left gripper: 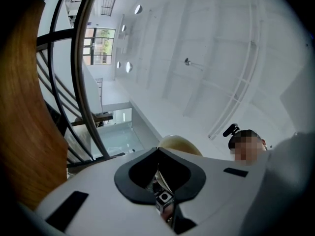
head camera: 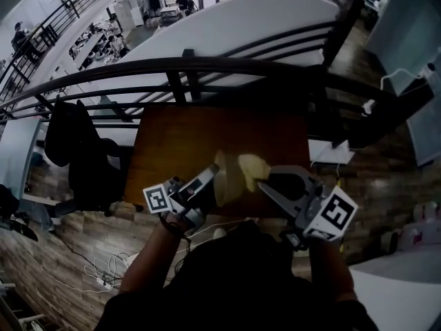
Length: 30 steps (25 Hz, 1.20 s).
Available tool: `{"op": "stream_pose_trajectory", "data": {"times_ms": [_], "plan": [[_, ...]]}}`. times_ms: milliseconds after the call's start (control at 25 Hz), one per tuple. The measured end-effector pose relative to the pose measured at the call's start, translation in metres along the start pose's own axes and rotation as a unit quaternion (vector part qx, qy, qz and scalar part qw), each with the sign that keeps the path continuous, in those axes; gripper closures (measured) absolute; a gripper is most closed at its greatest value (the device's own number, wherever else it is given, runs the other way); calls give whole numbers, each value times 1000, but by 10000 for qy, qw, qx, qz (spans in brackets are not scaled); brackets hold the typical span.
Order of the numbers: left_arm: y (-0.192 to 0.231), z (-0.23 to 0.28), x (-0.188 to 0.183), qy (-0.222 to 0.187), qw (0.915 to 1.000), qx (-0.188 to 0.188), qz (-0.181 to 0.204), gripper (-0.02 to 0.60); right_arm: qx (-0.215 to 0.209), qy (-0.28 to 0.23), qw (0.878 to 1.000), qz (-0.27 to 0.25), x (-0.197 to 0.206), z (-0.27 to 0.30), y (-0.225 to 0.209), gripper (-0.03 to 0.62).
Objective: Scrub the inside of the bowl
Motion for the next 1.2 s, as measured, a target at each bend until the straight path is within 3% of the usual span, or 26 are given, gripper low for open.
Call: {"op": "stream_pose_trajectory", "data": {"times_ms": [240,520,680,960,1200], "plan": [[-19,11,7,13,9990,397,196,577,215,57,9994,258,21,11,-11,553],[-9,8,-11,-347,9989,101,294,577,-234,184,9987,417,34,16,10,553],[-4,6,-10,-293,9992,-12,289,577,-401,22,9978,535,22,11,18,553],[-11,17,-2,-100,9995,265,155,577,-111,-60,9995,303,11,8,-1,553],[-17,18,-8,-211,9991,310,190,577,-6,19,9991,422,21,12,-5,553]]}}
Point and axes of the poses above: the fingertips, and each gripper's own axes: z forward along the fingers, y to its left, x out of its underside, the point moved 5 cm from there along -z, backward along the fingers, and after that the axes turned 5 degrees about z, right-handed, at the moved point
